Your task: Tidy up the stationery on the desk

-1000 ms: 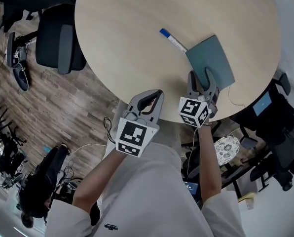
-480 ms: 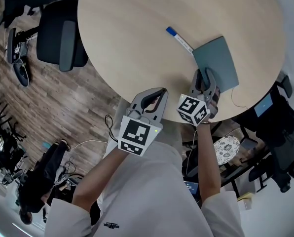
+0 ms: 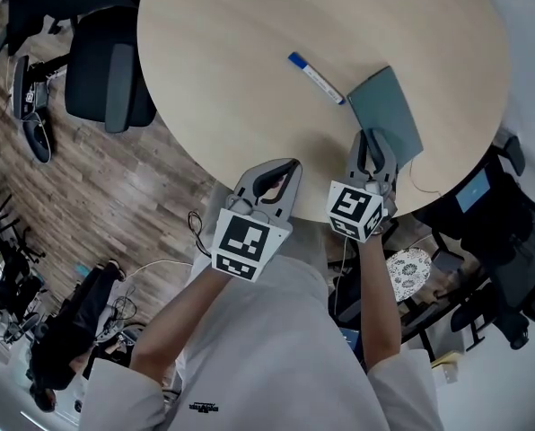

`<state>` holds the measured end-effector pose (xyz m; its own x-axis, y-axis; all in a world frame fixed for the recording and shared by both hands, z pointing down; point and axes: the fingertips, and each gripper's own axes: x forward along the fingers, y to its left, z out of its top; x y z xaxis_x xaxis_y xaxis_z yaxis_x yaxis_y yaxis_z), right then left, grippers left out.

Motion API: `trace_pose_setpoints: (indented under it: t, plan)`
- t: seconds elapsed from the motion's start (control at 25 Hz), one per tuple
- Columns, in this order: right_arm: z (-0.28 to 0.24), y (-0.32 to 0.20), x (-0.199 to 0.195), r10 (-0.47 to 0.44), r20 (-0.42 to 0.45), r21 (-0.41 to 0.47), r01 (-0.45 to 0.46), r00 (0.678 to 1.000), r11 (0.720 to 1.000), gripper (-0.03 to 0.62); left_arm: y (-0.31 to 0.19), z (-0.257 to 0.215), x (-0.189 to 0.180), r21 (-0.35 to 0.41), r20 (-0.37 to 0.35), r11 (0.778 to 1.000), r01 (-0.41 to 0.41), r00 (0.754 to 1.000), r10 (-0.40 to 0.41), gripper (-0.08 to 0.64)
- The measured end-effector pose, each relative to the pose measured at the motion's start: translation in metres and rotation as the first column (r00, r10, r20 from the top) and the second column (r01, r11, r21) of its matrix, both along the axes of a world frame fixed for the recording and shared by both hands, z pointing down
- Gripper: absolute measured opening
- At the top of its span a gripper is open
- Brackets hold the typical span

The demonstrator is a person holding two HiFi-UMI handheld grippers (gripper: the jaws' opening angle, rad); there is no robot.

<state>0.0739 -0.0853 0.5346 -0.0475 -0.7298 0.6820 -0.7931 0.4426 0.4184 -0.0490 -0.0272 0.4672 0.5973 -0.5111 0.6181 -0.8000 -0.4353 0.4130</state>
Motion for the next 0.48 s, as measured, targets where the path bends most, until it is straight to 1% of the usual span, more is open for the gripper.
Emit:
trace_pose_setpoints:
  t: [0.08, 0.28, 0.4, 0.48]
  plan:
    - [-0.010, 0.001, 0.002, 0.008, 0.023, -0.003, -0.008, 1.000, 1.000, 0.073, -0.001, -0.003, 0.005, 0.005, -0.005, 1.000, 0.002, 1.000, -0.002, 0.017]
    - [-0.042, 0.003, 0.009, 0.042, 0.128, -0.022, -0.040, 0.991, 0.999, 0.072, -0.003, -0.012, 0.018, 0.021, -0.012, 1.000, -0.007, 1.000, 0.007, 0.017]
    - [-0.062, 0.004, 0.010, 0.072, 0.202, -0.025, -0.068, 0.977, 0.997, 0.071, -0.004, -0.015, 0.023, 0.030, -0.013, 0.999, -0.013, 1.000, 0.014, 0.017]
    - [-0.073, 0.006, 0.009, 0.097, 0.261, -0.041, -0.089, 0.960, 0.995, 0.071, -0.005, -0.017, 0.023, 0.035, -0.015, 0.999, -0.012, 1.000, 0.013, 0.017]
